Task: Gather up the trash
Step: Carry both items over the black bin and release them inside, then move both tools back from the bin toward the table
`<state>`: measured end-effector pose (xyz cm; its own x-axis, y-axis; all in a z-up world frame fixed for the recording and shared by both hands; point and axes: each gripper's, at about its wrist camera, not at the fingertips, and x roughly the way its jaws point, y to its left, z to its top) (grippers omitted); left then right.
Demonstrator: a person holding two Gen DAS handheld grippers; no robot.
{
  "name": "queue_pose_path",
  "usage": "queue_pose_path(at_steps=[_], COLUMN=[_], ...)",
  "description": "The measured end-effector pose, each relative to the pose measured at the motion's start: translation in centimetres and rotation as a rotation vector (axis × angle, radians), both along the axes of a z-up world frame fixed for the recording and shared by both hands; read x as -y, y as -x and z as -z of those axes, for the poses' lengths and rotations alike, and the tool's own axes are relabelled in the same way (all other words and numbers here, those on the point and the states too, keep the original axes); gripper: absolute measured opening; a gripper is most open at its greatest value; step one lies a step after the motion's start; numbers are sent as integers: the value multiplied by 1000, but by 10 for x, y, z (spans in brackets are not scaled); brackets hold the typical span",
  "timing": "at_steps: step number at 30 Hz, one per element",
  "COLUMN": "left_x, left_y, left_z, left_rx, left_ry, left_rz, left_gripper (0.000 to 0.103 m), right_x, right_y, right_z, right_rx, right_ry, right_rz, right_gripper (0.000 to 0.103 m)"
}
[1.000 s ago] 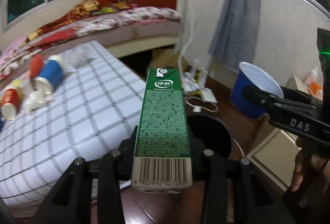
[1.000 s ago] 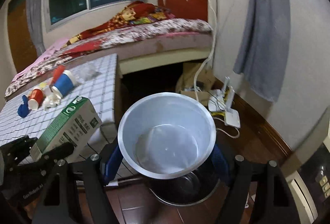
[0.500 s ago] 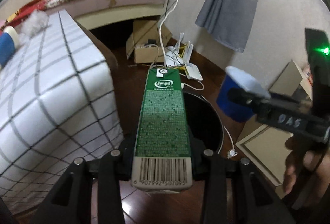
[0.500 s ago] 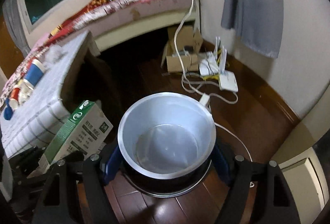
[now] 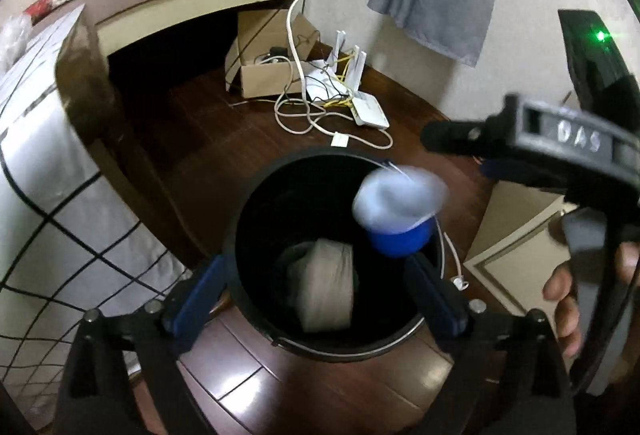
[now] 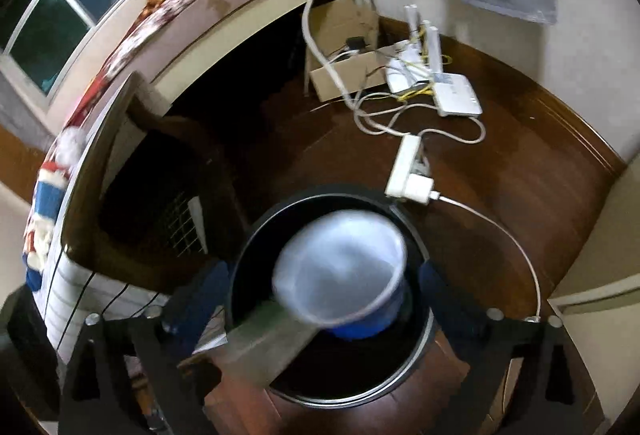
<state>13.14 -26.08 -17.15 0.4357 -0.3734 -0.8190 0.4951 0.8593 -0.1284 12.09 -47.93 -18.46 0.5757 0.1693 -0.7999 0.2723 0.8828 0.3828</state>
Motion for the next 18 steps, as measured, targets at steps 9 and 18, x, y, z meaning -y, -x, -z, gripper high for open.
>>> queue_pose_path(at_steps=[9,18], left_x=[-19,-47], left_y=[5,23], left_z=[-8,-43], left_rx=[57,135], left_ry=[-31,-3], left_rz=[-60,-117], left_gripper=[102,102], right_x=[0,-23], right_y=[21,45], right_z=[-17,-49], right_rx=[3,60], right_ry=[87,243], right_rz=[38,36], right_gripper=[102,102])
